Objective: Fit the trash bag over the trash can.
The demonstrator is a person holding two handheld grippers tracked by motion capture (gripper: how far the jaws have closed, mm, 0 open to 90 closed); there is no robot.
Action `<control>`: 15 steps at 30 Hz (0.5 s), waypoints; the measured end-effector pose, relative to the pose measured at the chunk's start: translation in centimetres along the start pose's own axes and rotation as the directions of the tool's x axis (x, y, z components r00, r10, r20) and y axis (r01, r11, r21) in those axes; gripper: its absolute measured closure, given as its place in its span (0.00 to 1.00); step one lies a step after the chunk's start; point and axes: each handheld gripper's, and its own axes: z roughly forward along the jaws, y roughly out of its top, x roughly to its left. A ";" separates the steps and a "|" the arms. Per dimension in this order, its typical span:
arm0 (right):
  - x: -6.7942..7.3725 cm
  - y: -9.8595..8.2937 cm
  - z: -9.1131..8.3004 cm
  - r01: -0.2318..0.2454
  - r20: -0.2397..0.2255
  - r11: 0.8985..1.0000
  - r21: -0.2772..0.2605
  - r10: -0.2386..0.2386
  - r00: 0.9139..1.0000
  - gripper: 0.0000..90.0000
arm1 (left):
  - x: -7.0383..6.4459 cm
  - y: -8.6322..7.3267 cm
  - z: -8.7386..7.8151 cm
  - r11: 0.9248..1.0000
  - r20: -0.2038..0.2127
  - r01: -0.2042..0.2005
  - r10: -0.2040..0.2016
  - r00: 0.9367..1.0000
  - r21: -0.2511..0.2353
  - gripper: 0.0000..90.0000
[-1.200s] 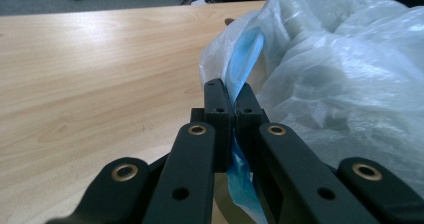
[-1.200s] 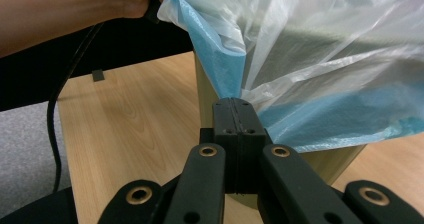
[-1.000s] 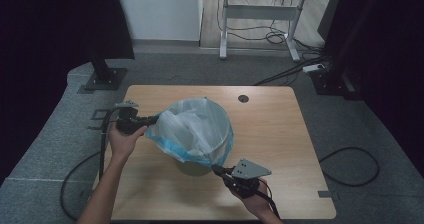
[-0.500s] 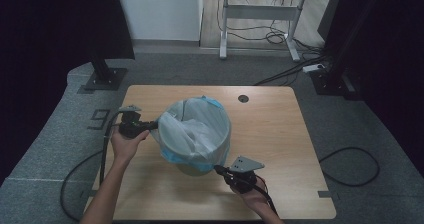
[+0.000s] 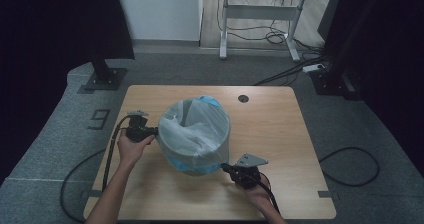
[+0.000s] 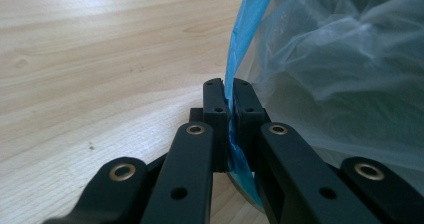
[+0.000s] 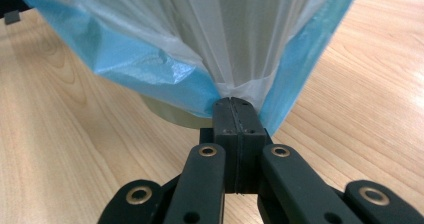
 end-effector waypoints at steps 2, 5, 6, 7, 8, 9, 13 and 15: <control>-0.2 -0.1 0.1 -0.007 0.002 1.000 0.001 0.007 1.000 0.99 | -0.1 0.0 0.2 1.000 -0.001 -0.007 0.007 1.000 0.006 0.96; -0.2 -0.1 0.3 -0.003 0.007 1.000 0.006 0.003 1.000 0.99 | -0.2 -0.1 0.5 1.000 -0.003 -0.006 0.006 1.000 0.015 0.96; -0.2 -0.1 0.4 0.000 0.012 1.000 0.014 0.000 1.000 0.99 | -0.1 -0.1 0.6 1.000 -0.003 -0.008 0.008 1.000 0.017 0.96; -0.3 -0.1 0.5 -0.002 0.015 1.000 0.017 0.002 1.000 0.99 | -0.1 -0.1 0.8 1.000 -0.003 -0.006 0.006 1.000 0.021 0.96; -0.5 -0.1 0.6 -0.007 0.020 1.000 0.023 0.006 1.000 0.99 | -0.1 -0.1 0.9 1.000 -0.003 -0.003 0.003 1.000 0.024 0.96; -0.7 -0.1 0.7 -0.014 0.022 1.000 0.025 0.014 1.000 0.99 | -0.1 -0.1 0.9 1.000 -0.003 -0.004 0.004 1.000 0.026 0.96; -0.8 -0.1 0.4 -0.018 0.002 1.000 0.011 0.018 1.000 0.95 | -0.1 0.0 0.7 1.000 -0.020 -0.010 0.010 1.000 0.009 0.92; -0.6 0.2 -0.3 -0.021 0.004 0.999 -0.027 0.021 1.000 0.79 | -0.1 0.1 0.3 1.000 -0.015 -0.002 0.002 1.000 -0.018 0.90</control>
